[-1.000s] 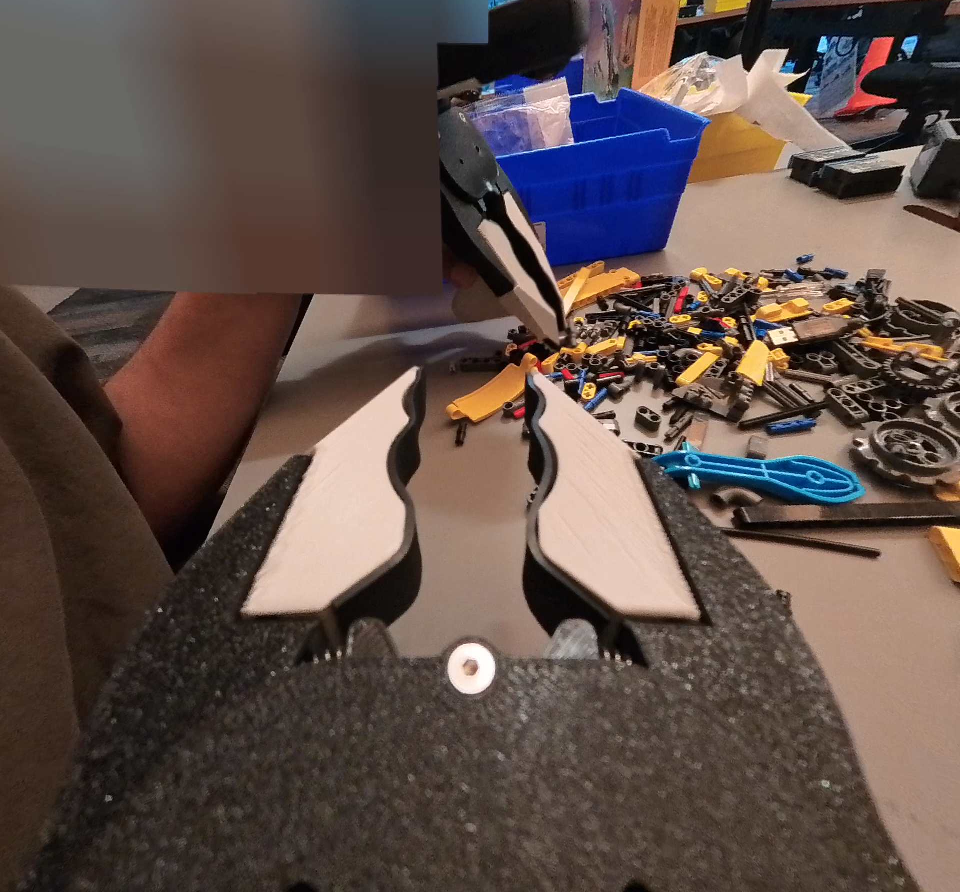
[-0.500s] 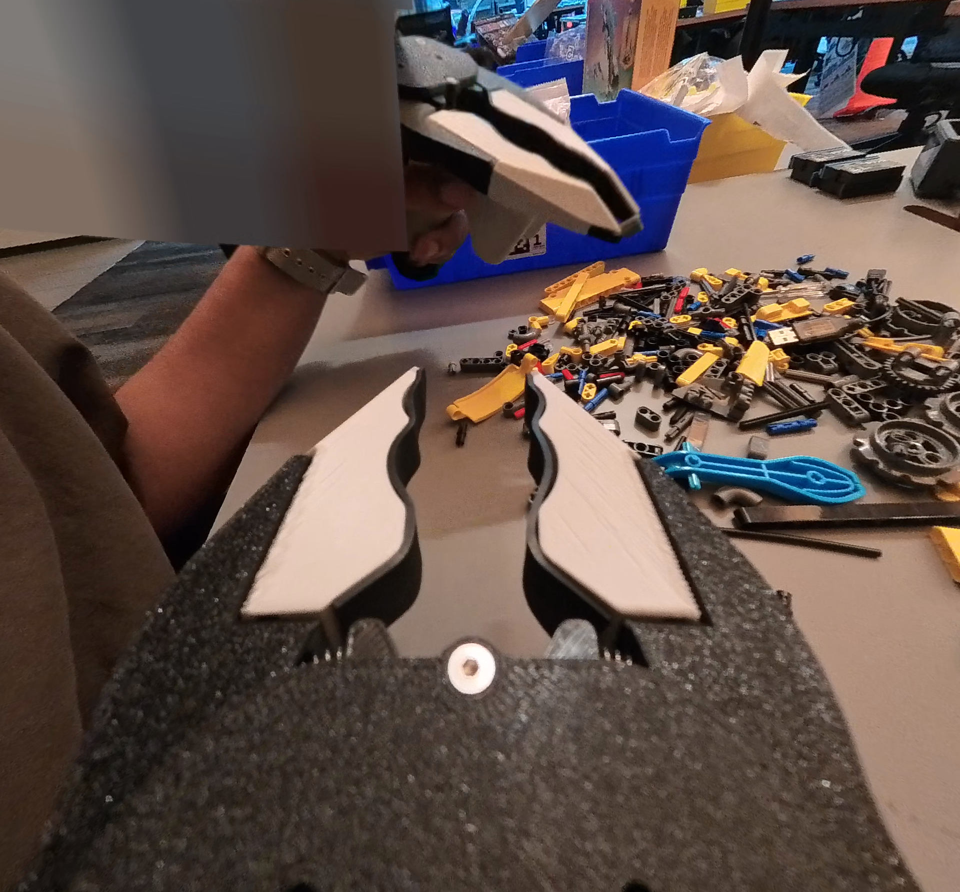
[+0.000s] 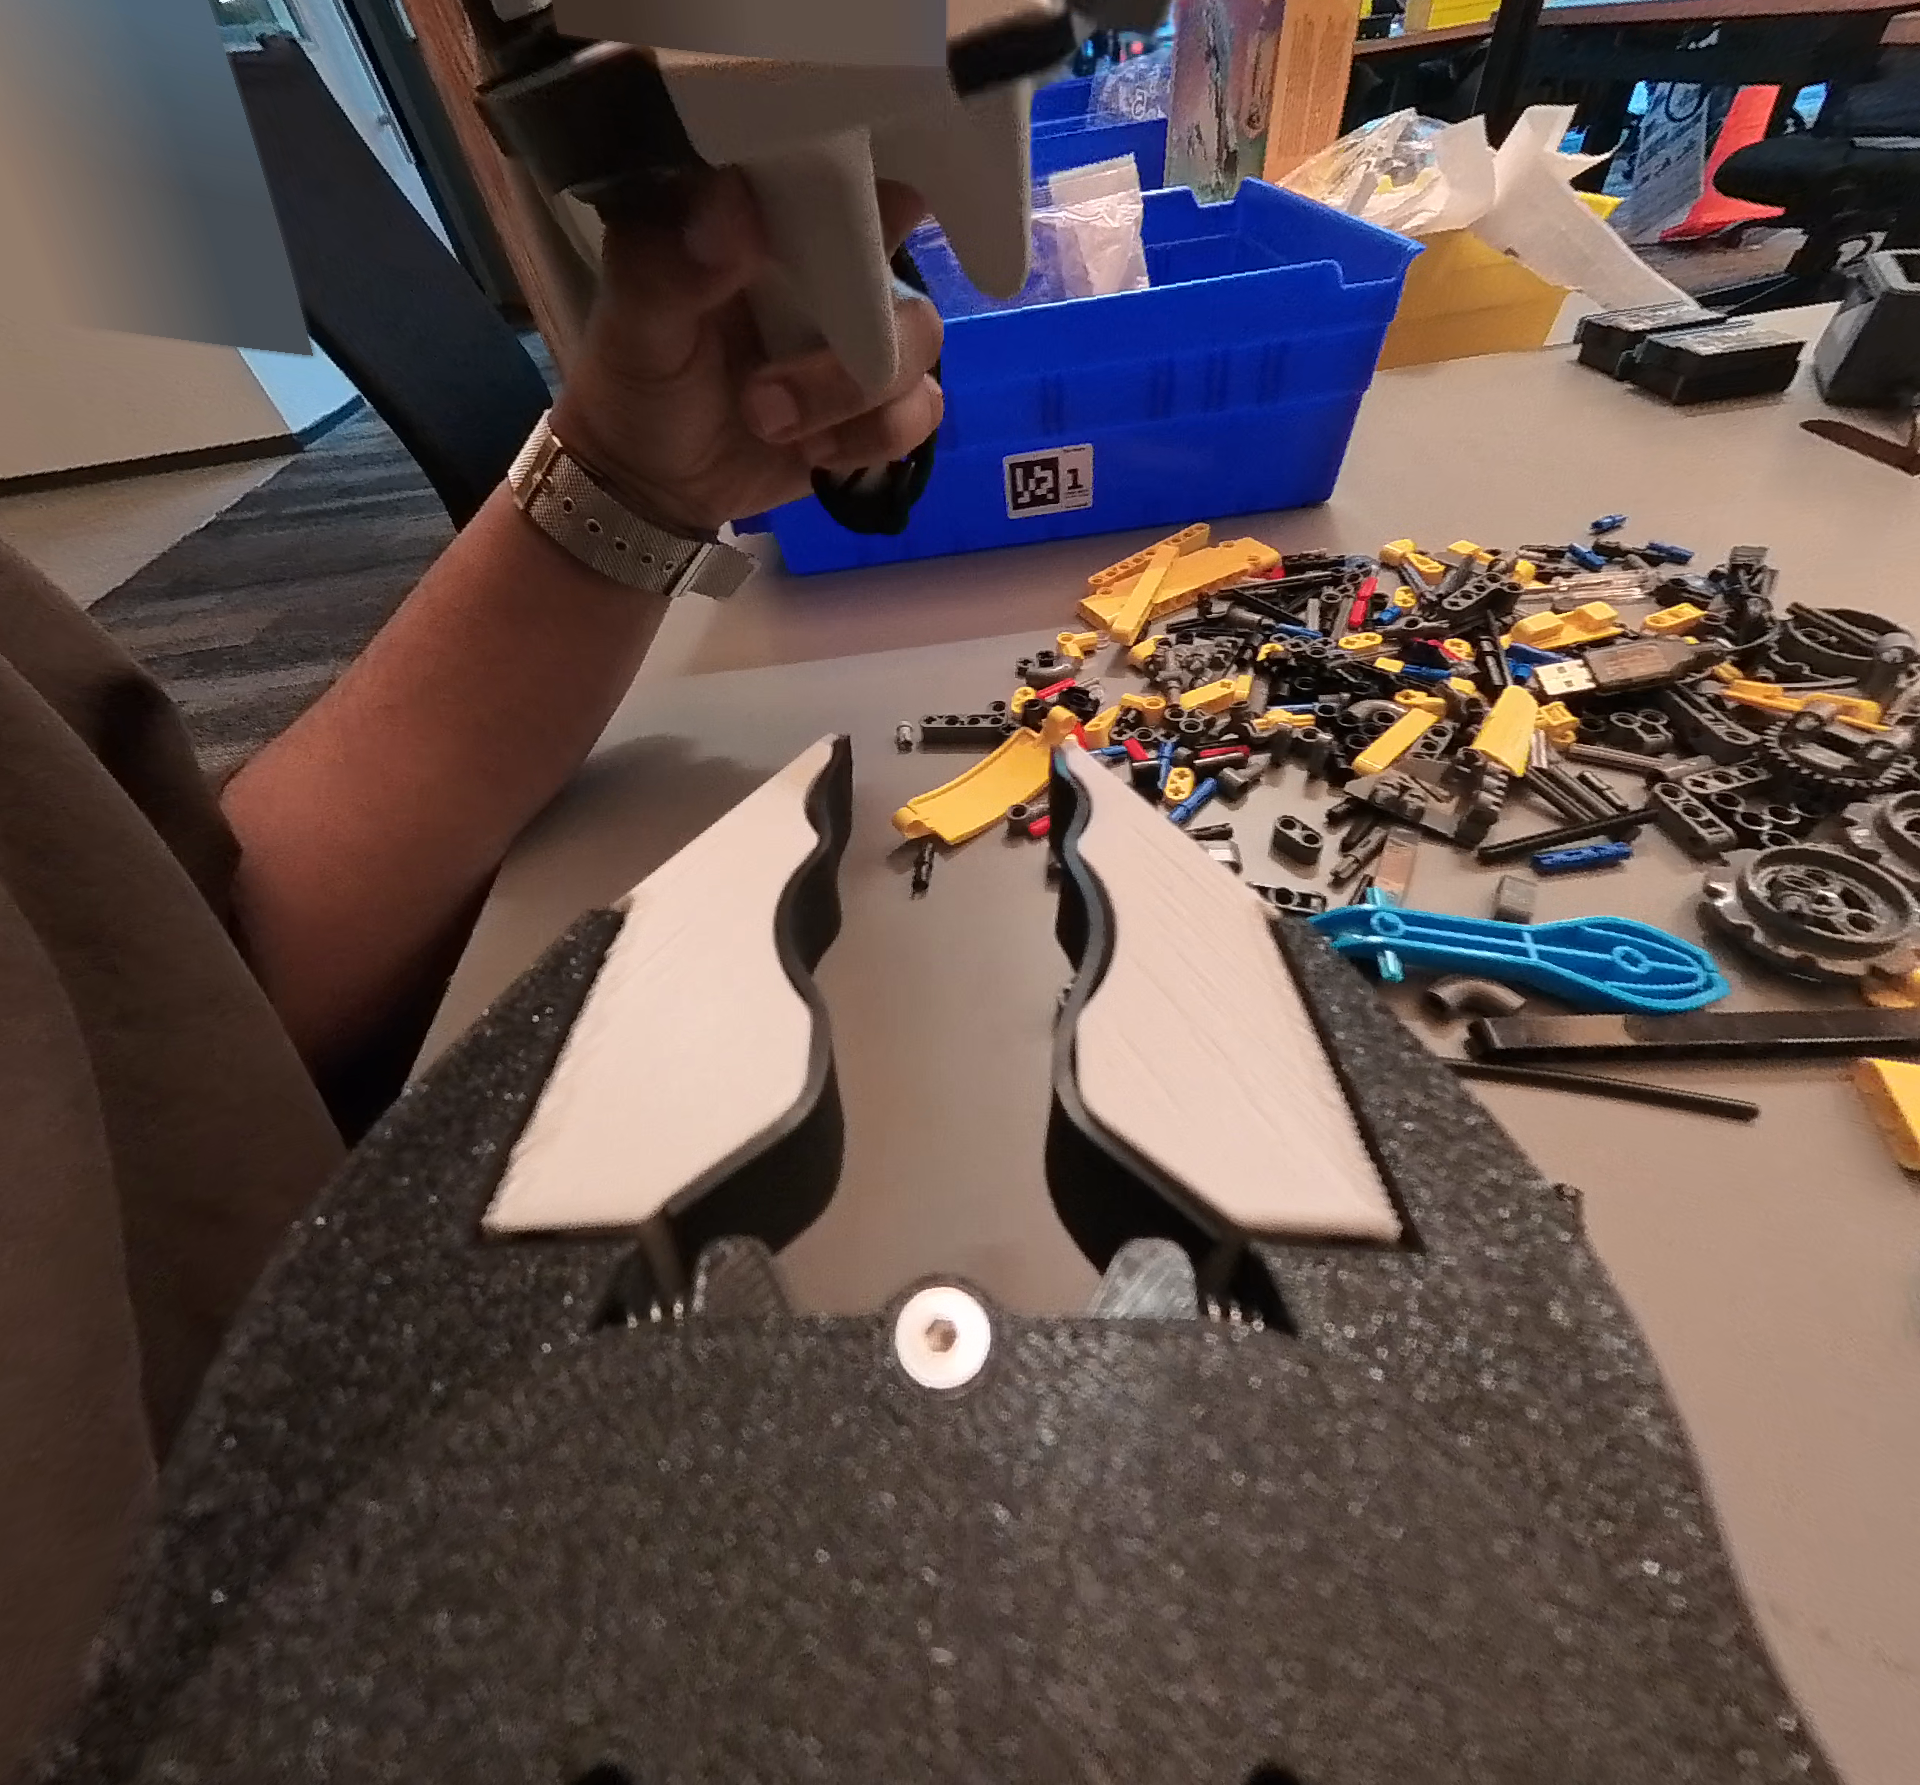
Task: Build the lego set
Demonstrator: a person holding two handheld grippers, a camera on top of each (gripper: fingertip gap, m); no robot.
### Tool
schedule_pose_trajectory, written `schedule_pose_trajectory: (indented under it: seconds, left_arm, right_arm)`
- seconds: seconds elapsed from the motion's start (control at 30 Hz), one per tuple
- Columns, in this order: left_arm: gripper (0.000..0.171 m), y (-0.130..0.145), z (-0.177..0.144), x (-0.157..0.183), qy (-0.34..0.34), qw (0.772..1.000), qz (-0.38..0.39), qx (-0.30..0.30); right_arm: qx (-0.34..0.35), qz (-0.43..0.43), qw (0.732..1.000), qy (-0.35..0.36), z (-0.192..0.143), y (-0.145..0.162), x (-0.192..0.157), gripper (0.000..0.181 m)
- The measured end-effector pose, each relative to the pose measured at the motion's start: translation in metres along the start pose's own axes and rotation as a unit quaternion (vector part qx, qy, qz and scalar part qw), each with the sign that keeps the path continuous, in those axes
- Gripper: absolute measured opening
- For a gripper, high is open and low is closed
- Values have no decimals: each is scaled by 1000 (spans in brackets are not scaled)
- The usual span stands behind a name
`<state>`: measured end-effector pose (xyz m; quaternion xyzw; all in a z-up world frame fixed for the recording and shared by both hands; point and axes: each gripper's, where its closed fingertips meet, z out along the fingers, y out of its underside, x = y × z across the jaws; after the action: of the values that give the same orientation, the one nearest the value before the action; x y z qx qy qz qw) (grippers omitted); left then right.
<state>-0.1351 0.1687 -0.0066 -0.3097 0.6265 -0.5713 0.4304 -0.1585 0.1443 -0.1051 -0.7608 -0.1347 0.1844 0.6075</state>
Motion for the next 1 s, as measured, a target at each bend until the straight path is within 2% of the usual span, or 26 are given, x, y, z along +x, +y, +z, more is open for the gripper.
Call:
schedule_pose_trajectory:
  seconds: [0.17, 0.27, 0.4, 0.47, 0.57, 0.63, 0.7, 0.8, 0.9, 1.0]
  left_arm:
    - [10, 3, 2, 5, 15, 1000, -8, -10]
    - [10, 6, 5, 16, 49, 998, -21, -20]
    - [10, -6, 8, 40, 124, 991, -44, 13]
    - [0, -5, 12, 45, 131, 991, -34, 7]
    - [0, -4, 19, 52, 138, 990, -26, -4]
    - [0, -2, 23, 55, 143, 989, -29, -10]
    - [0, 5, 28, 52, 132, 990, -31, -30]
    - [0, 15, 31, 42, 112, 992, -41, -47]
    - [0, 19, 31, 32, 94, 993, -56, -48]
    - [0, 22, 32, 24, 74, 994, -62, -53]
  right_arm:
    - [25, 20, 999, -3, -5, -8, 4, 37]
    - [109, 71, 991, -17, -24, -37, 11, 35]
    - [185, 110, 974, -75, -47, -69, 3, 42]
    - [199, 112, 969, -96, -53, -77, -4, 43]
    - [208, 131, 962, -116, -56, -82, -9, 41]
    - [187, 147, 966, -101, -52, -76, -2, 38]
    - [158, 141, 976, -56, -50, -67, 14, 33]
    - [173, 129, 976, -5, -64, -74, 33, 33]
    - [185, 105, 977, 13, -75, -85, 33, 36]
    - [161, 53, 985, 34, -76, -80, 22, 38]
